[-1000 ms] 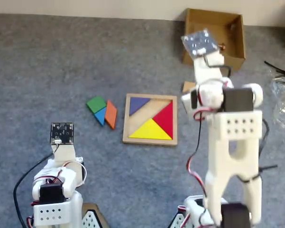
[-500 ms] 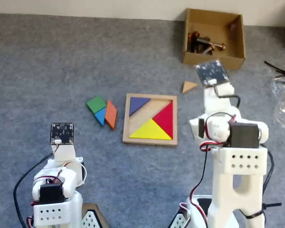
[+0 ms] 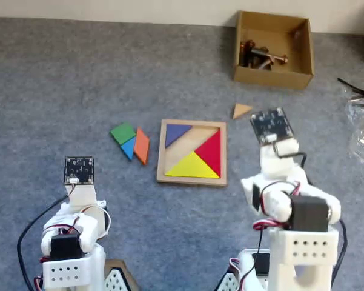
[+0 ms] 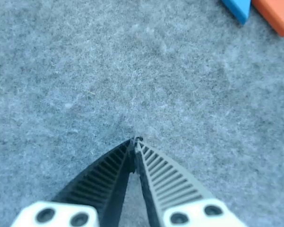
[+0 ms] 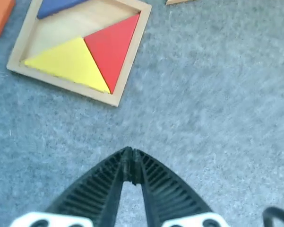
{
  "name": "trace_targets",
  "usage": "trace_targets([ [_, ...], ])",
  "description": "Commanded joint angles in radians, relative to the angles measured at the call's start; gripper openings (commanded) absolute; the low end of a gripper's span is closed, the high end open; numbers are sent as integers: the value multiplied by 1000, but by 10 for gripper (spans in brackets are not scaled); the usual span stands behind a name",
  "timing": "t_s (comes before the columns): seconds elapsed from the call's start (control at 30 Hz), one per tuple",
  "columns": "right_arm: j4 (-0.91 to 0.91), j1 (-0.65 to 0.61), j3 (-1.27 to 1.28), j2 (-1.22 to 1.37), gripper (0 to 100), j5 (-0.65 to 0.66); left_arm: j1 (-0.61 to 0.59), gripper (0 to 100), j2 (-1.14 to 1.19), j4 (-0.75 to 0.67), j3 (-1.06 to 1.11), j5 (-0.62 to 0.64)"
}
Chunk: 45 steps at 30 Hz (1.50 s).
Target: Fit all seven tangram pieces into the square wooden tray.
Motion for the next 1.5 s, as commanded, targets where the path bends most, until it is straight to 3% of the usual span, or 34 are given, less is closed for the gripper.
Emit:
trace_targets([
  [0.0,-42,13,45,-58,9,-3,-4,5,7,8,21,2],
  [0.63,-73,13,232,-320,9,2,-2,5,7,6,21,5],
  [1.0,-199,16,532,-519,9,-6,-2,5,7,-8,21,0],
  [1.23,-200,84,595,-641,9,0,-5,5,7,-72,21,-3],
  [1.47,-254,90,756,-707,7,0,-8,5,7,-104,21,-261],
])
